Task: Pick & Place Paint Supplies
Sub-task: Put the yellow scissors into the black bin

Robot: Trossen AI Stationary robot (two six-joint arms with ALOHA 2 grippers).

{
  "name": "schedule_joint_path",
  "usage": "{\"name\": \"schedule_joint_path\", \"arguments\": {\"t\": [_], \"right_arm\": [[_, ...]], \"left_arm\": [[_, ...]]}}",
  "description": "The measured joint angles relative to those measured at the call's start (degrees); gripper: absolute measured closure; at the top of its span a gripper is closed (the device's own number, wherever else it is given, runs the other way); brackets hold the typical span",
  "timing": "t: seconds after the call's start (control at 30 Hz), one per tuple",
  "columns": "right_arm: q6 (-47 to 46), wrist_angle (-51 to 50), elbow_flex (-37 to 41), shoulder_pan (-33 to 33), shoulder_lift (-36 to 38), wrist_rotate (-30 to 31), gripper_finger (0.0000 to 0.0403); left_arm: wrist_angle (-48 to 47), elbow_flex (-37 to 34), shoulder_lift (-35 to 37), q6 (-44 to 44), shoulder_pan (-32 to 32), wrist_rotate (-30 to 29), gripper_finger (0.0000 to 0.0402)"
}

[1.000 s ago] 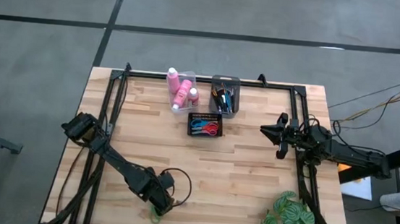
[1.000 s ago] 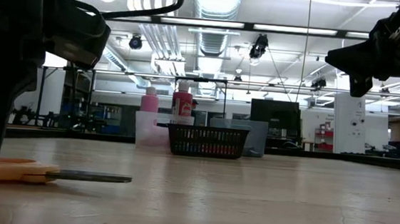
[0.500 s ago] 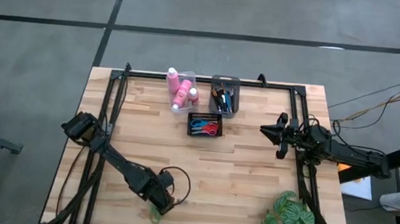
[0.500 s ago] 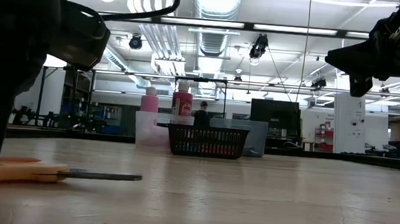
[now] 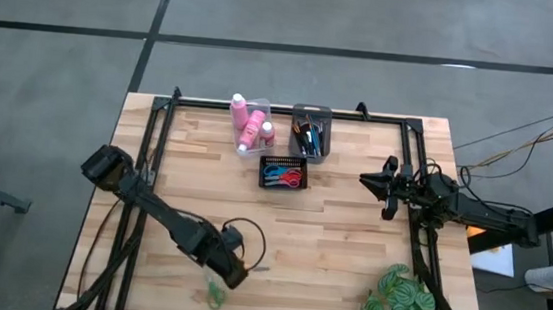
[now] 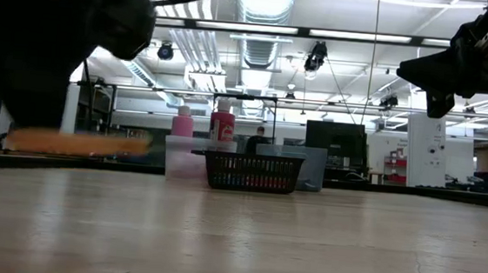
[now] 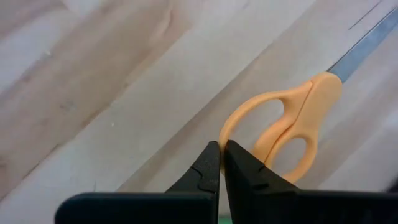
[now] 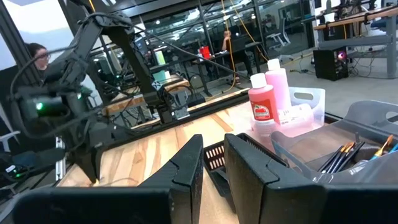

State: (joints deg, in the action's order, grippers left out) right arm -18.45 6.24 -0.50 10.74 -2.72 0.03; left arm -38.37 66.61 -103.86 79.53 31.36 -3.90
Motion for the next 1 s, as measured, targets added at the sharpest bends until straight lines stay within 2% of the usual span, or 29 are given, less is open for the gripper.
{"name": "schedule_joint_path", "arguments": {"t": [0.1, 0.4, 0.67, 0.87, 1.0], "right_arm": [[0.0, 0.0, 0.0, 0.0, 0.0, 0.0, 0.0338], [0.0, 0.0, 0.0, 0.0, 0.0, 0.0, 0.0338], [0.0, 0.0, 0.0, 0.0, 0.0, 0.0, 0.0338], [0.0, 0.0, 0.0, 0.0, 0.0, 0.0, 0.0338], [0.0, 0.0, 0.0, 0.0, 0.0, 0.0, 0.0338]], "left_arm": [[-0.5, 0.0, 2.6, -1.2, -1.7, -0.2, 0.0392], [-5.4, 0.0, 11.4, -14.2, -9.7, -0.2, 0.0392], [-10.1, -0.2, 18.9, -31.9, -20.0, -0.1, 0.0391], [-12.2, -0.2, 20.1, -41.4, -28.3, 0.9, 0.0391], [-11.3, -0.2, 20.1, -44.4, -32.1, 1.9, 0.0391]]}}
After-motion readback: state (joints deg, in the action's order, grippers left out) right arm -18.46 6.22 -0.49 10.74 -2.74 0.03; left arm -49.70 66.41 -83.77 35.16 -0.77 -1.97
